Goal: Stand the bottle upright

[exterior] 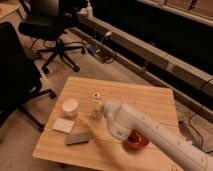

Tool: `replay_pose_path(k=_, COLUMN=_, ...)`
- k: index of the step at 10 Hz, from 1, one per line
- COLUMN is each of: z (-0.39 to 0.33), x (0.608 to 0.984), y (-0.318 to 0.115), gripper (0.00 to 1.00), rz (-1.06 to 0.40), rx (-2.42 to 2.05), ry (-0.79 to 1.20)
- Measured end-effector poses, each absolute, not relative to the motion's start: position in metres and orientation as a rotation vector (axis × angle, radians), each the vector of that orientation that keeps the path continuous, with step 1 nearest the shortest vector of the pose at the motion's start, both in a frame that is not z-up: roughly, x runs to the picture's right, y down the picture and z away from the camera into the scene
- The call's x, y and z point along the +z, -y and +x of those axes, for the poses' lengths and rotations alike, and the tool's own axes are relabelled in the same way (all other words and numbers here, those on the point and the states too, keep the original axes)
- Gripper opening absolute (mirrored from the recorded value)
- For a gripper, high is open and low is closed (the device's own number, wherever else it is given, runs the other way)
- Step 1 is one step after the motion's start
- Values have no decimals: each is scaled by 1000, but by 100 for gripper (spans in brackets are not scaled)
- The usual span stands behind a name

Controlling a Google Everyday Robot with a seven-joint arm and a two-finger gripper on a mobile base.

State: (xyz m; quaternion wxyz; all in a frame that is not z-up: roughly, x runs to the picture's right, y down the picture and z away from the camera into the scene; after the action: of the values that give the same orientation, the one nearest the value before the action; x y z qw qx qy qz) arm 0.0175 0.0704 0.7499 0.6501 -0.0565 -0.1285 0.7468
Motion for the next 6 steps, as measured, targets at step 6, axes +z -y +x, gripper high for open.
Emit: replay_pose_path(k=6, z=71, x=753, y=-36, gripper=80, rz=-709, rx=1853, ry=-60)
